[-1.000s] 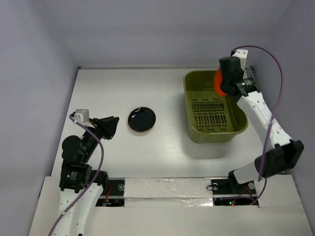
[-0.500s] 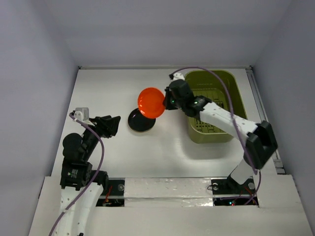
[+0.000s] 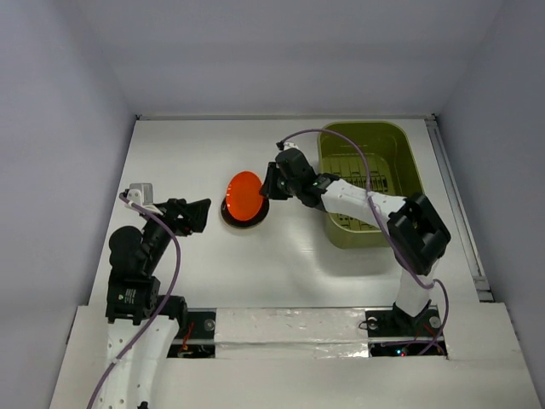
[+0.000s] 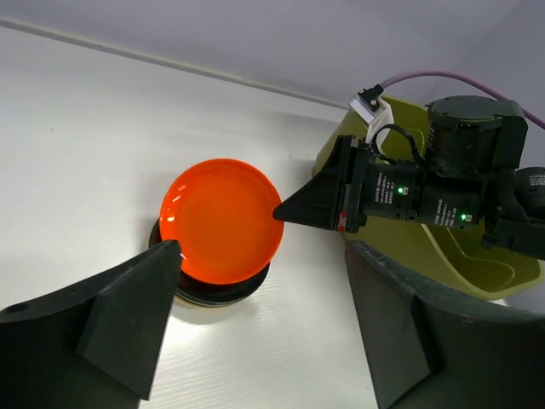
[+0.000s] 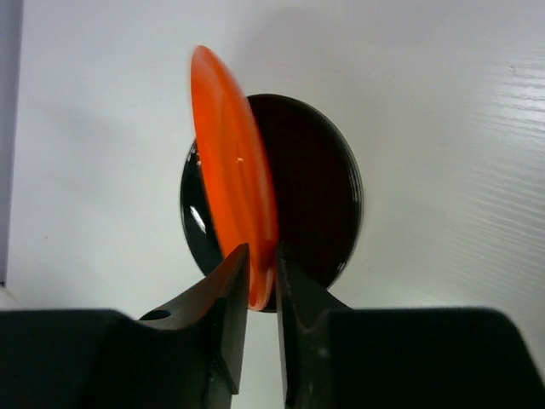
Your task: Unload the plates from the dish rack
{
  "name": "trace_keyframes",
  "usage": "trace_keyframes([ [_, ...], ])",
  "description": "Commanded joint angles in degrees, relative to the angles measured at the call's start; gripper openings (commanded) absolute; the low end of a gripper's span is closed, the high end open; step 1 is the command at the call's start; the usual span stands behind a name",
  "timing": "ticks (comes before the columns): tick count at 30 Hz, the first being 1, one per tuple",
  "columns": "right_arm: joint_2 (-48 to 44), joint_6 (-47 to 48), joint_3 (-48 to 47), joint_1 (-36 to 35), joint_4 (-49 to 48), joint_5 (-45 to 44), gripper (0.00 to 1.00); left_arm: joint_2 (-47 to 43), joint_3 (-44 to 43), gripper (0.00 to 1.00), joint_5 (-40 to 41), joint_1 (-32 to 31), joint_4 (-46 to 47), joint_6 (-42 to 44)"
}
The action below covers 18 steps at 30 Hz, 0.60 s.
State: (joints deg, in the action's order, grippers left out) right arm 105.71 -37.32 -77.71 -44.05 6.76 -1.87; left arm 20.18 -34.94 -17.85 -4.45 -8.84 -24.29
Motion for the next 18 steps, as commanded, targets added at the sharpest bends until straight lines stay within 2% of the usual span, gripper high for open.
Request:
trace_keyframes([
  [1, 1.3, -2.1, 0.5, -0.1, -4.2, 1.5, 0.28, 0.9, -0.2, 0.77, -0.9, 0.5, 2.9, 0.3],
  [2, 1.6, -2.3, 0.6, -0.1, -4.0, 1.3, 0.33, 0.9, -0.2, 0.80, -1.0, 0.5, 2.9, 0.3],
  [4, 2.3, -2.1, 0.0, -0.1, -2.8, 0.6, 0.35, 1.1, -0.2, 0.84, -1.0, 0.5, 2.7, 0.4],
  [7, 1.2, -1.5, 0.3, -0.7, -1.1, -1.5, 0.45, 1.1, -0.5, 0.89, -0.9, 0.5, 2.7, 0.4],
  [8, 0.4, -1.2, 0.4, -0.7, -0.1, -2.2, 0.54, 1.2, -0.5, 0.91, -1.0, 0.5, 2.6, 0.3],
  [14, -8.1, 3.0, -0.2, -3.1, 7.3, -9.8, 0.89, 2.0, -3.0, 0.99, -1.6, 0.5, 1.5, 0.6],
  [18, -17.9, 5.2, 3.3, -6.2, 8.1, -14.5, 0.94, 2.2, -5.7, 0.99, -1.5, 0.5, -0.3, -0.1],
])
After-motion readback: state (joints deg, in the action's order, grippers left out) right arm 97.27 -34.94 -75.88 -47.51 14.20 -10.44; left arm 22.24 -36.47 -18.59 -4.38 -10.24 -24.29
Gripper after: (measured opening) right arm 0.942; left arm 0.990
